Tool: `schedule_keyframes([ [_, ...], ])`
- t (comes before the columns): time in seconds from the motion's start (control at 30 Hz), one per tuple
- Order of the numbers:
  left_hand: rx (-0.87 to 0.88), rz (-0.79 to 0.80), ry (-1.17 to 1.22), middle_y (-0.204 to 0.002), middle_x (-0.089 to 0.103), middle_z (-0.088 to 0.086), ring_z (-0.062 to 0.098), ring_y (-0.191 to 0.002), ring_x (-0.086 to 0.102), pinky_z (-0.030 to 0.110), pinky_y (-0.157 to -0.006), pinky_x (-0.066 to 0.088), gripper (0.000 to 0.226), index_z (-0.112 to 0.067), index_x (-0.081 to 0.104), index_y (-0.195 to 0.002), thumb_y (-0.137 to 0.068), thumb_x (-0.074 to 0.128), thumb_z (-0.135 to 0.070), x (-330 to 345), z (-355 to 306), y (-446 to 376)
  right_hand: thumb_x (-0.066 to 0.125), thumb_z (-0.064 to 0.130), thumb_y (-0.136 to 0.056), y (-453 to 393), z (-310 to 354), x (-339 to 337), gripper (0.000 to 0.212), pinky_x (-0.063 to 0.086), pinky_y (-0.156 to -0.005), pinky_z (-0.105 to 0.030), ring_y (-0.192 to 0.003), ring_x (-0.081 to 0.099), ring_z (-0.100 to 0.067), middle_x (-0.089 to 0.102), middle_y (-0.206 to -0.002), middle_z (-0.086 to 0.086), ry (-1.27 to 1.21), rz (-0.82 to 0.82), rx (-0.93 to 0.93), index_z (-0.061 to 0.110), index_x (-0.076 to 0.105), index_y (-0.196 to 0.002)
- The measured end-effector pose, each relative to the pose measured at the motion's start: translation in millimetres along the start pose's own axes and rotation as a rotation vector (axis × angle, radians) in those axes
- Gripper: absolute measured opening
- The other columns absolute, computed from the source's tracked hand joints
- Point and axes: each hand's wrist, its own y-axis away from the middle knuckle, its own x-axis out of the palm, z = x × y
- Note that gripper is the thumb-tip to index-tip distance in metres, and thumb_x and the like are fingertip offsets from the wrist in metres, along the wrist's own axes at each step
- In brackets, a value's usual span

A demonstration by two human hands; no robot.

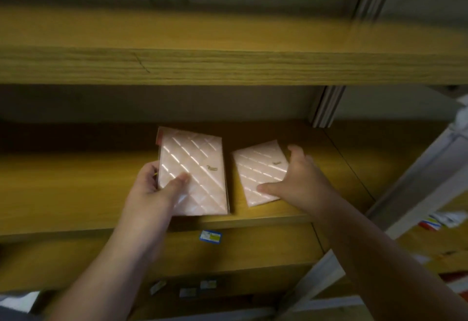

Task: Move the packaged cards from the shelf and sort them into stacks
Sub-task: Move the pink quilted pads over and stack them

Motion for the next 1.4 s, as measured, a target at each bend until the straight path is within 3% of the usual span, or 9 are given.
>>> schedule_keyframes([
  [0.13,-0.009,0.005,-0.02,-0.1,0.078,0.001,0.022,-0.086,0.077,0.038,-0.068,0.059,0.021,-0.029,0.064,-0.112,-0.092,0.068,-0.023,2,2,3,0.083,0.018,-0.08,5,-11,-11,0.081,0.057,-0.076,-0.032,-0.094,0.07,-0.021,0.067,-0.119,-0.01,-0.512,0.118,0.093,0.014,0.039,-0.147],
  [0.27,0.011,-0.029,-0.024,-0.095,0.078,0.003,0.022,-0.081,0.076,0.028,-0.058,0.057,0.019,-0.025,0.064,-0.11,-0.092,0.069,-0.023,5,-2,9,0.066,0.012,-0.094,15,-20,-18,0.02,0.06,-0.07,-0.027,-0.084,0.076,-0.017,0.078,-0.103,-0.009,-0.816,0.254,0.113,0.011,0.066,-0.114],
  [0.47,0.041,-0.047,-0.027,-0.102,0.077,0.009,0.026,-0.084,0.077,0.031,-0.059,0.059,0.027,-0.02,0.062,-0.117,-0.091,0.069,-0.021,22,-24,43,0.06,0.016,-0.098,47,-41,-42,0.018,0.061,-0.071,-0.03,-0.091,0.076,-0.017,0.079,-0.099,0.001,-1.079,0.299,0.007,0.019,0.064,-0.115],
  [0.73,0.052,-0.066,0.008,-0.095,0.078,0.012,0.03,-0.079,0.076,0.033,-0.058,0.057,0.025,-0.014,0.064,-0.113,-0.088,0.068,-0.013,83,-31,127,0.061,0.018,-0.091,106,-104,-92,0.021,0.06,-0.071,-0.027,-0.094,0.075,-0.019,0.079,-0.103,-0.001,-1.191,0.236,-0.122,0.024,0.076,-0.105],
  [0.9,0.046,-0.02,0.075,-0.087,0.077,0.012,0.024,-0.07,0.074,0.03,-0.052,0.055,0.015,-0.013,0.065,-0.1,-0.086,0.068,-0.01,139,-19,192,0.061,0.021,-0.09,152,-160,-135,0.03,0.059,-0.068,-0.022,-0.091,0.076,-0.015,0.079,-0.1,0.006,-1.196,0.296,-0.235,0.047,0.077,-0.089],
  [1.03,0.072,0.02,0.098,-0.087,0.076,0.014,0.026,-0.071,0.072,0.031,-0.055,0.056,0.033,-0.015,0.068,-0.094,-0.062,0.076,-0.02,196,-7,240,0.059,0.014,-0.096,175,-224,-171,0.024,0.058,-0.065,-0.023,-0.089,0.076,-0.017,0.079,-0.101,-0.001,-1.244,0.244,-0.144,0.029,0.078,-0.098],
  [1.13,0.058,0.038,0.088,-0.09,0.077,0.011,0.024,-0.075,0.073,0.03,-0.056,0.056,0.034,-0.018,0.068,-0.094,-0.063,0.077,-0.026,236,6,266,0.061,0.013,-0.094,184,-275,-200,0.022,0.06,-0.066,-0.029,-0.09,0.076,-0.021,0.079,-0.101,-0.006,-1.314,0.204,-0.016,0.017,0.07,-0.113],
  [1.3,0.017,0.105,0.063,-0.086,0.076,0.007,0.02,-0.069,0.073,0.025,-0.05,0.053,0.037,-0.02,0.069,-0.091,-0.057,0.08,-0.031,311,18,293,0.059,0.018,-0.094,203,-349,-250,0.033,0.051,-0.098,-0.057,-0.105,0.071,-0.036,0.076,-0.111,-0.015,-1.386,0.111,0.082,0.009,0.062,-0.126],
  [1.4,0.017,0.171,0.065,-0.083,0.077,0.005,0.018,-0.068,0.073,0.023,-0.049,0.053,0.034,-0.019,0.069,-0.095,-0.063,0.078,-0.027,360,20,302,0.059,0.02,-0.094,208,-391,-277,0.036,0.058,-0.087,-0.047,-0.103,0.072,-0.031,0.075,-0.112,-0.014,-1.387,0.006,0.113,0.008,0.06,-0.129],
])
